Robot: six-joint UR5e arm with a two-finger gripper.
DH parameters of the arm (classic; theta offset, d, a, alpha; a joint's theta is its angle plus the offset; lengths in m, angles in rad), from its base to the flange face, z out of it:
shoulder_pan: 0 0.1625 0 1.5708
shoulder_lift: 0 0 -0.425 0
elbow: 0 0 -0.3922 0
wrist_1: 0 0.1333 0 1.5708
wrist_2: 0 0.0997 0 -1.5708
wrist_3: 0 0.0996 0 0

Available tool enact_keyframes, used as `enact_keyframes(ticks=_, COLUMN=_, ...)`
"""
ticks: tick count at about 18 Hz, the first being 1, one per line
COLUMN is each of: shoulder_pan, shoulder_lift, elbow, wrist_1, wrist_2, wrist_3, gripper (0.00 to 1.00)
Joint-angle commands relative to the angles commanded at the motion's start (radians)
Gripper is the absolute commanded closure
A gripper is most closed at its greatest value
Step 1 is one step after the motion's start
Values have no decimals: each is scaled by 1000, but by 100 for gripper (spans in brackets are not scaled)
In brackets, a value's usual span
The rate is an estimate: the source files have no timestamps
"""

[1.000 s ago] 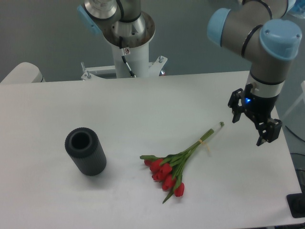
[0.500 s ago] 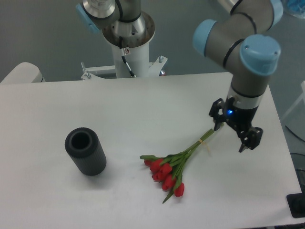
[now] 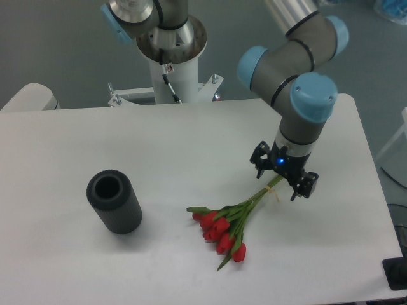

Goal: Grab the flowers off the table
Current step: 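Move the open gripper over the stems of the red tulip bouquet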

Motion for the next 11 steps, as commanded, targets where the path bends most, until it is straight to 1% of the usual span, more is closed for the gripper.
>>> enact_keyframes(ticks=2, shoulder_pan=-29, shoulder_lift=-11, elbow=-18, wrist_1=12, wrist_2=3, wrist_3=-14, gripper=0)
enact_keyframes(ticks=5, shoulder_pan=-46, shoulder_lift=-21, elbow=-64, wrist_1=121, wrist_2=6, wrist_3=-9, gripper=0)
enact_keyframes(ticks=6, shoulder_pan=-48, shoulder_lift=-25, elbow=-75, wrist_1=138, wrist_2=5, wrist_3=1, gripper=0)
enact_keyframes(ticks=11, shoulder_pan=-81, shoulder_lift=-48, elbow=-83, wrist_1=160, wrist_2=6, wrist_3=18, gripper=0)
